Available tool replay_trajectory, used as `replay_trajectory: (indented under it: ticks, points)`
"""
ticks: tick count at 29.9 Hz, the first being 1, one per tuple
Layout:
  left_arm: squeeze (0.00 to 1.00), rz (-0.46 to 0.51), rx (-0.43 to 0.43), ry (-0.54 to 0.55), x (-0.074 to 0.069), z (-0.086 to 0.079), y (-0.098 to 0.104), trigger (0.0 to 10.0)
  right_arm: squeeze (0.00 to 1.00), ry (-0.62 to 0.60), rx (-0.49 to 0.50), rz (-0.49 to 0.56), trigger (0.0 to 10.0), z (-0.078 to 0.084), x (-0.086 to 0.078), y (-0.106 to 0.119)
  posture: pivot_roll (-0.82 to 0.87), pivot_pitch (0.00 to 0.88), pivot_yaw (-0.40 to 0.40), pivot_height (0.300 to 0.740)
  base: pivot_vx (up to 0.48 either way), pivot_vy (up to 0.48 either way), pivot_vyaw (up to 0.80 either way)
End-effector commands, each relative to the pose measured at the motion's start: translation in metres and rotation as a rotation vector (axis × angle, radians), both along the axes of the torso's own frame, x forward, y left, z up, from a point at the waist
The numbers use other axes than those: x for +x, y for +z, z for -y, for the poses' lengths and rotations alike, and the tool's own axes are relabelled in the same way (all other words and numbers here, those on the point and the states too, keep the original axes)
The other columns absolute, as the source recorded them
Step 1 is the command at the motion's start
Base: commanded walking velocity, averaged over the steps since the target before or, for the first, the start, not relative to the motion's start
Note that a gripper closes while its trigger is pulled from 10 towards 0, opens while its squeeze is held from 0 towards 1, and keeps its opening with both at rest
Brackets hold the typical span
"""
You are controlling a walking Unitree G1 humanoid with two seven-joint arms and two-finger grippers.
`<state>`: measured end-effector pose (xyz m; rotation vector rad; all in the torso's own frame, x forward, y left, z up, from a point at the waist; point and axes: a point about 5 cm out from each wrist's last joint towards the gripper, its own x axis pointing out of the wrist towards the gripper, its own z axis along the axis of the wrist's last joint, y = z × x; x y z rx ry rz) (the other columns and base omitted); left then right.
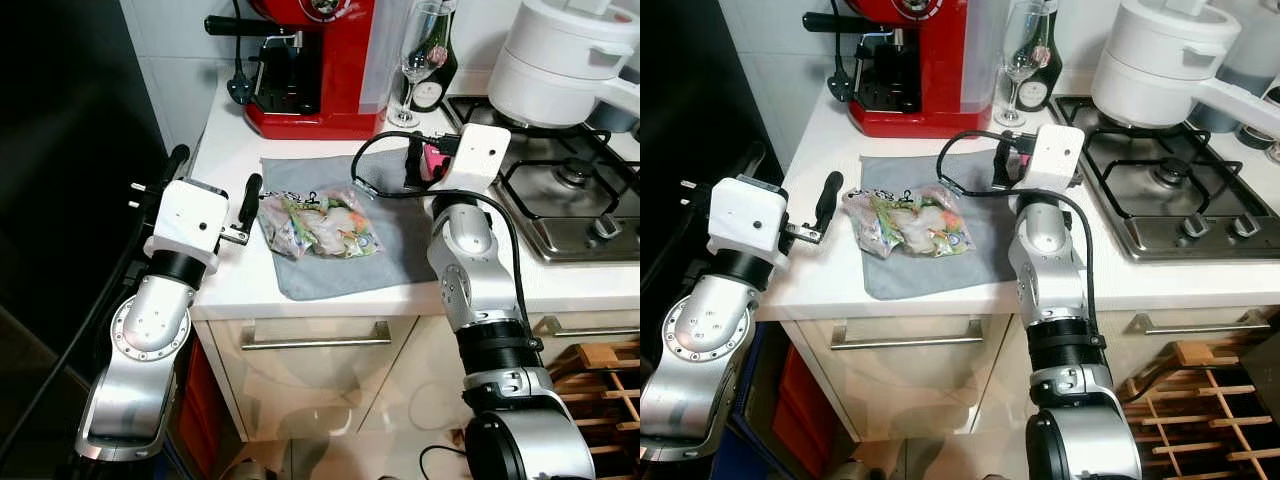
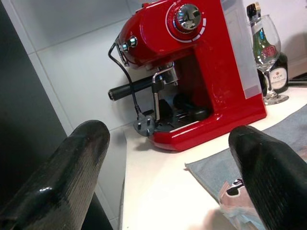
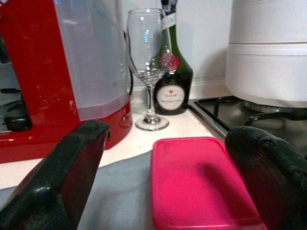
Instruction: Restocking fridge
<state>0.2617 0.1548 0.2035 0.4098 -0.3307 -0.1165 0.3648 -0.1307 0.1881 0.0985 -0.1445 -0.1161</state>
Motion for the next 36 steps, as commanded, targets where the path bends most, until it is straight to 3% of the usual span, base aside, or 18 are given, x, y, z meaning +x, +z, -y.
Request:
replay_trajectory:
  ticks: [1,12,18,25,36]
  points:
    - [0.00,0.000,0.014,-0.001,-0.002,0.001,0.001,10.0,0.00,-0.022,0.006,0.021,10.0,0.001,0.000,0.009,0.10,0.000,-0.030,0.740,0.000,0.000,0.00]
    - [0.00,-0.003,0.019,-0.014,-0.001,0.003,0.000,10.0,0.00,-0.081,0.036,-0.012,10.0,0.006,0.002,0.005,0.10,0.000,-0.032,0.740,0.000,0.000,0.00]
    - [0.00,-0.026,0.005,-0.091,-0.002,0.012,-0.003,10.0,0.00,-0.111,0.049,-0.025,10.0,0.010,0.003,0.006,0.10,0.000,-0.032,0.740,0.000,0.000,0.00]
    - [0.00,-0.027,0.007,-0.097,-0.001,0.013,-0.004,10.0,0.00,-0.085,0.054,-0.061,10.0,0.005,0.003,0.001,0.09,0.000,-0.033,0.740,0.000,0.000,0.00]
    - [0.00,-0.087,-0.057,-0.159,-0.002,0.020,-0.014,10.0,0.00,-0.053,0.035,-0.154,10.0,0.002,0.007,-0.009,0.09,0.000,-0.037,0.740,0.000,0.000,0.00]
